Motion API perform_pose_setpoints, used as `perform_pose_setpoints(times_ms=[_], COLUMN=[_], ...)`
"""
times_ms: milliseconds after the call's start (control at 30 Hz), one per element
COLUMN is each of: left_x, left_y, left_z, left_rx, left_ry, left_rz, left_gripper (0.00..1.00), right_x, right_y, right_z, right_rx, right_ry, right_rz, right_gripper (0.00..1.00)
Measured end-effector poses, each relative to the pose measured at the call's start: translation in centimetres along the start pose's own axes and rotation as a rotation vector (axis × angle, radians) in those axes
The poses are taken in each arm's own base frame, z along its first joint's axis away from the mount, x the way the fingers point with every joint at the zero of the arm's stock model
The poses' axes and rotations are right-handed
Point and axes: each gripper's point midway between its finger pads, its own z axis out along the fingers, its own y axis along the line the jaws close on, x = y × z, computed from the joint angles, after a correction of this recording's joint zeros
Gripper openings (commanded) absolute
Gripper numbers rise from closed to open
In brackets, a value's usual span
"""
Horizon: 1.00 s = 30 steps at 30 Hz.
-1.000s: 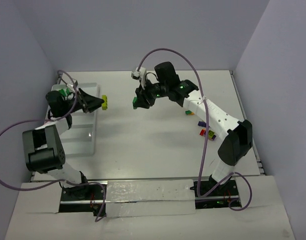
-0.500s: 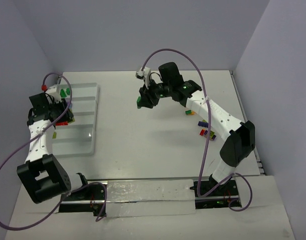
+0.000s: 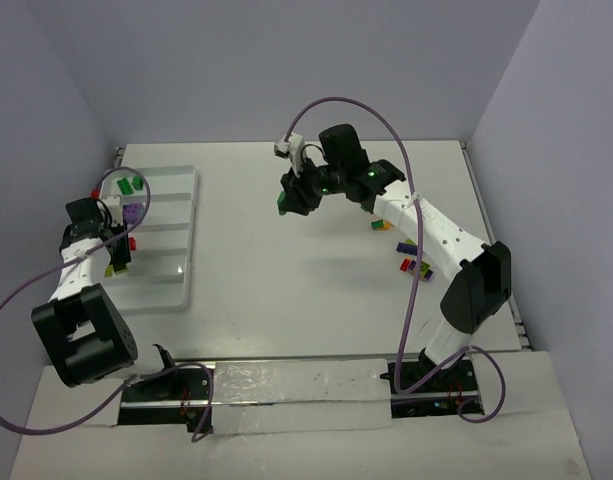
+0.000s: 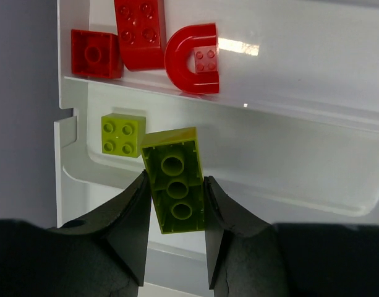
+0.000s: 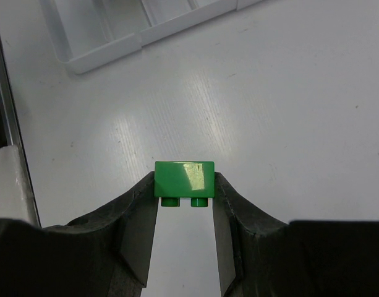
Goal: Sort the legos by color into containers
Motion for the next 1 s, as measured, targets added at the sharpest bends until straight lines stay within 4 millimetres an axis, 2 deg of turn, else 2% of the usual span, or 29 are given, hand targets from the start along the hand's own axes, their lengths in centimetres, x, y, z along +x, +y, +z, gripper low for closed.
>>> perform_pose_setpoints(times_ms=[233,433,800,1000], left_x=[1.3,0.9,0.6,1.4], left_y=[1.1,1.7,0.9,0.7], left_z=[1.0,1.5,2.7,3.7], left_rx=[-0.012,0.002,0.071,0.092], left_ry=[0.031,0.000,0.000,0.045], left_rz=[0.056,0.108,0.133,0.135], left_gripper=[0.00,0.00,0.00,0.00], right_x=[0.4,0.5,0.8,0.8], right_y=[-0.2,-0.3,-0.4,-0.7], right_z=[0.0,0.0,0.3,0.2], right_rx=[0.011,0.010,0.012,0.018], right_ry=[0.014,0.016,0.024,0.024], right_rz=[0.008,0.009,0.014,0.017], right_gripper=[0.00,0.00,0.00,0.00])
